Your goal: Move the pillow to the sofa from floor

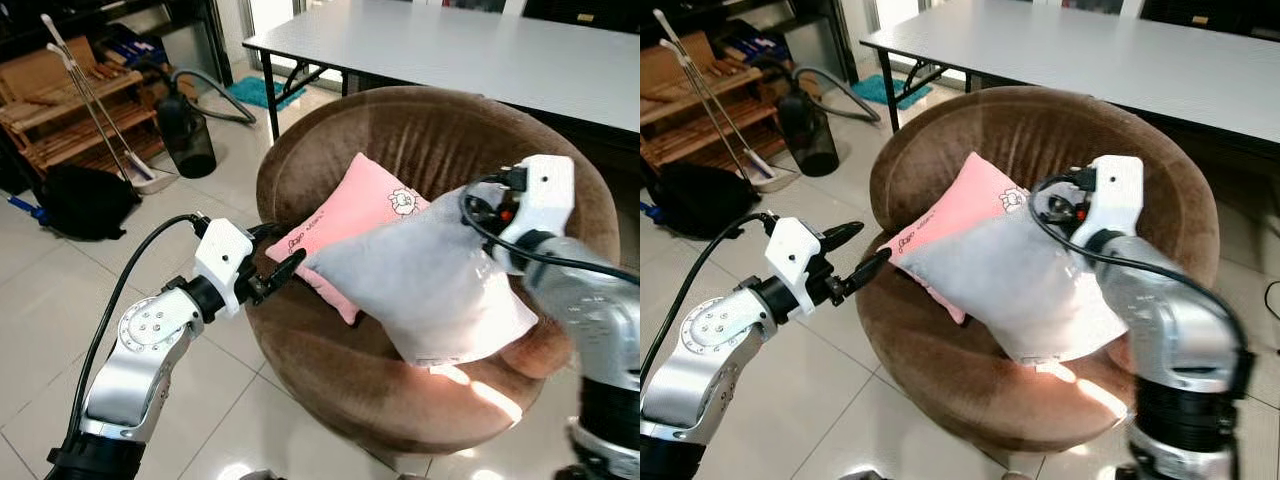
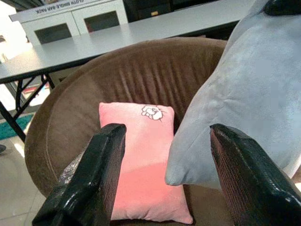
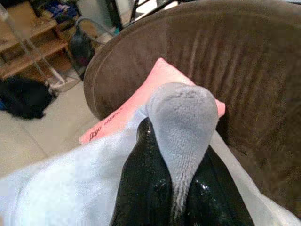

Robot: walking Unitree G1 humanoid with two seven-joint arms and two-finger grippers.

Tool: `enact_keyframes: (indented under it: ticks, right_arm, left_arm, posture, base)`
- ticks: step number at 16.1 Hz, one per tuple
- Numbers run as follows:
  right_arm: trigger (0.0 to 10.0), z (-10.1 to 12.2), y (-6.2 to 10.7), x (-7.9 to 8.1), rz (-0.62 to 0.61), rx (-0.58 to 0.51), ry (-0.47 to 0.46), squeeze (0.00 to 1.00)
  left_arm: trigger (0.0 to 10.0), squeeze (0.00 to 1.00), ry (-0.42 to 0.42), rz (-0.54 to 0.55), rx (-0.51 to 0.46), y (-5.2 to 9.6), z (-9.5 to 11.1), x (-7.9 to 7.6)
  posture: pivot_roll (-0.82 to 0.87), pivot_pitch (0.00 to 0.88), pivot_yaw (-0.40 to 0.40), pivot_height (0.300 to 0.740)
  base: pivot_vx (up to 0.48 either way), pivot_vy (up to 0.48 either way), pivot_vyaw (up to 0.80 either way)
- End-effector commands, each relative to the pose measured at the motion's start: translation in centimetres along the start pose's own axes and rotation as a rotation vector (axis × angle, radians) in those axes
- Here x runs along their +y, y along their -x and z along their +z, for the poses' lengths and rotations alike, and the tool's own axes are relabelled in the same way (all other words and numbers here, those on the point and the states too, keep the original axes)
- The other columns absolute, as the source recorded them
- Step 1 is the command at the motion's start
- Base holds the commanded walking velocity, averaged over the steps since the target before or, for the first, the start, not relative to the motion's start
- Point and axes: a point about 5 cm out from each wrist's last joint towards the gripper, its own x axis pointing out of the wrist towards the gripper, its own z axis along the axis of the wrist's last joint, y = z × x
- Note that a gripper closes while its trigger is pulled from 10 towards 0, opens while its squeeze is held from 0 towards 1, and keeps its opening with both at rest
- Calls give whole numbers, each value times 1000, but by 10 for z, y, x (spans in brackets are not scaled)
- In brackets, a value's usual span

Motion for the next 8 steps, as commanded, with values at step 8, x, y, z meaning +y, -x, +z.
enact_keyframes:
  ticks: [8]
  right_arm:
    - [10000, 31, 26, 1, 115, 109, 104, 0]
  left_arm:
    - [10000, 0, 8, -42, 6, 1, 1, -3]
  posture:
    - [-31, 39, 58, 740]
  base:
    - [0, 0, 0]
